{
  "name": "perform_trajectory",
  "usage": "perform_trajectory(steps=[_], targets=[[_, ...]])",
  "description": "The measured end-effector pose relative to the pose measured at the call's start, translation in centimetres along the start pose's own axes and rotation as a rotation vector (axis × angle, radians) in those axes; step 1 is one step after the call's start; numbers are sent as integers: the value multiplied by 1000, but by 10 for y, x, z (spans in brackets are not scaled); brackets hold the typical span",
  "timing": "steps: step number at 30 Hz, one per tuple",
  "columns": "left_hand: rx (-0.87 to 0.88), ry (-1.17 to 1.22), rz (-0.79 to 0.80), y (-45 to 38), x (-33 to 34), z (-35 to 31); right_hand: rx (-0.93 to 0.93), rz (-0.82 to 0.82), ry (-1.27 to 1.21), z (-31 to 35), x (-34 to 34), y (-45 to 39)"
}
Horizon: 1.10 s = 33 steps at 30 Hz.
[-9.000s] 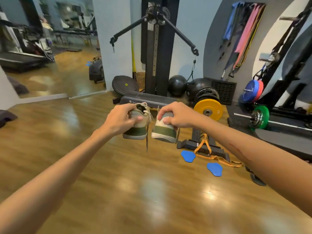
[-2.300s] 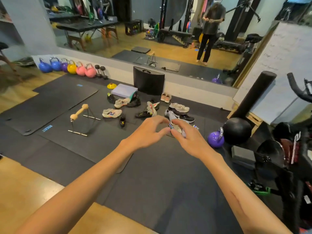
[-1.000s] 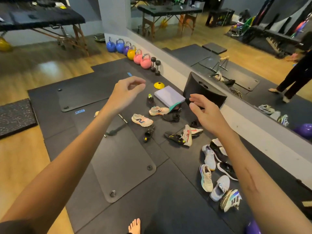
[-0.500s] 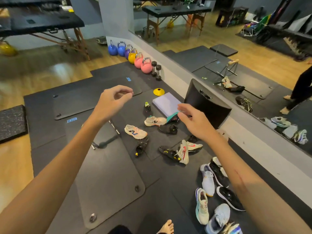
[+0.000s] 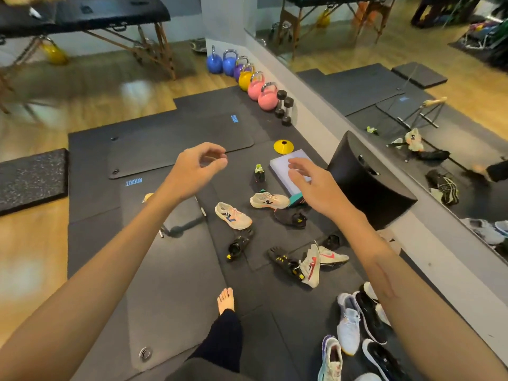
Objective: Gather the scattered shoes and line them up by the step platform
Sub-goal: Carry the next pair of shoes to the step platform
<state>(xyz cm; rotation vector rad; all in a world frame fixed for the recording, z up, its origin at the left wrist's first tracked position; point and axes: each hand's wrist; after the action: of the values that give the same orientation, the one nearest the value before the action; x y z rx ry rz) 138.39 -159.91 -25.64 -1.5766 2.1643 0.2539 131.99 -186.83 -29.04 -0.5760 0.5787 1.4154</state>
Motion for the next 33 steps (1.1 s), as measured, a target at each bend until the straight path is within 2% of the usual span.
perform_trajectory(steps=[6,12,17,20,23,25,29,33], targets=[[-18,98,-55,-100,-7,29,50,-16,58,-1,-12,-92],[-28,87,6,-191,-8,60,67,41,86,-8,-8,-182],[-20,36,71,-249,27,105,43,146,153,-56,16,-251],[-112,20,58,-282,69,184,36,176,196,-123,61,-294],[-316,22,-69,-307,110,296,7,214,291,-211,139,-327],[-327,-38,-116,-321,140,376,3,258,350,-271,194,-353],[-391,-172,15,-335,211,532,16,294,443,-393,315,-396],[-582,-360,200,-330,287,675,4,367,671,-511,426,-424]])
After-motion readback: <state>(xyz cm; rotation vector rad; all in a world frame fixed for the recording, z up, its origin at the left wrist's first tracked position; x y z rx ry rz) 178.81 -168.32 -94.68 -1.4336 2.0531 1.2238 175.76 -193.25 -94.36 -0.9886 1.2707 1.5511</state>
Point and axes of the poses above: each hand's wrist, its own y-axis away from the middle knuckle, its own x-axis out of the palm, z = x × y, and after that the axes turned 4 degrees about y, right-handed
